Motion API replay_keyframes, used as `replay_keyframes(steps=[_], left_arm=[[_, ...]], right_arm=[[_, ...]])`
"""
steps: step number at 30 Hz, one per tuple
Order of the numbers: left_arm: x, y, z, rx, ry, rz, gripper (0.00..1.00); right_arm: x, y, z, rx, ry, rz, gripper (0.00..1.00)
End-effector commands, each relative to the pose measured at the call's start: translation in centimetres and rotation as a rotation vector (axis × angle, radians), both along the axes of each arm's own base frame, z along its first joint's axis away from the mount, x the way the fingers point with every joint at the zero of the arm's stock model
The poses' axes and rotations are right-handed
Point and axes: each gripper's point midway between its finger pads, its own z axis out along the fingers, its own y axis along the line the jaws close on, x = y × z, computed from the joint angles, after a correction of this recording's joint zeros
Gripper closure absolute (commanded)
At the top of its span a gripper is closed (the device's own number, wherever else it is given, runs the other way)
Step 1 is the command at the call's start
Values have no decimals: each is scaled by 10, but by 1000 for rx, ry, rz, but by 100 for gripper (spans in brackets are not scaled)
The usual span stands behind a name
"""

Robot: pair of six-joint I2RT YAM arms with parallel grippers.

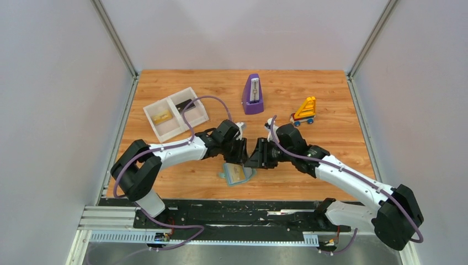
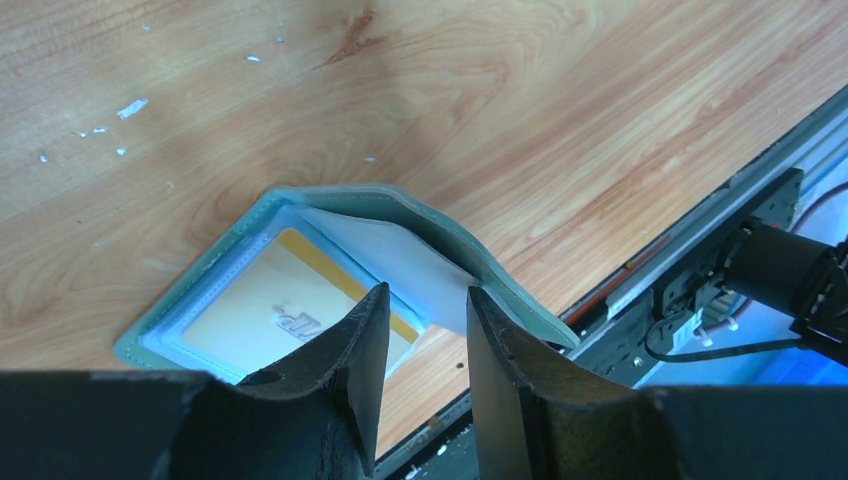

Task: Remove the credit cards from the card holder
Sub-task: Open the card holder at the center of the board.

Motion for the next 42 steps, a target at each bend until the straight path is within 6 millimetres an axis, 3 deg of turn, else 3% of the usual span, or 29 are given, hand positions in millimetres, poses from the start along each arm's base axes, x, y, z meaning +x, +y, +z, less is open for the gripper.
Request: replay_keyframes(steps=[1, 6, 16, 23, 29, 42], left_arm=[[12, 1, 0, 19, -44, -6, 58], [23, 5, 0, 20, -58, 27, 57], [30, 8, -1, 24, -40, 34, 56], [29, 46, 11, 157, -96, 91, 55], [7, 60, 10, 137, -58, 112, 58], [-13, 66, -41, 138, 23, 105, 74]], right_arm=[[-6, 16, 15, 113, -53, 77, 61], [-4, 25, 0, 115, -30, 75, 63], [24, 32, -45, 31, -5, -64, 71], [31, 15, -83, -113, 34, -140, 71], [26, 14, -103, -155, 75, -118, 72], [26, 12, -114, -103, 106, -54, 72]])
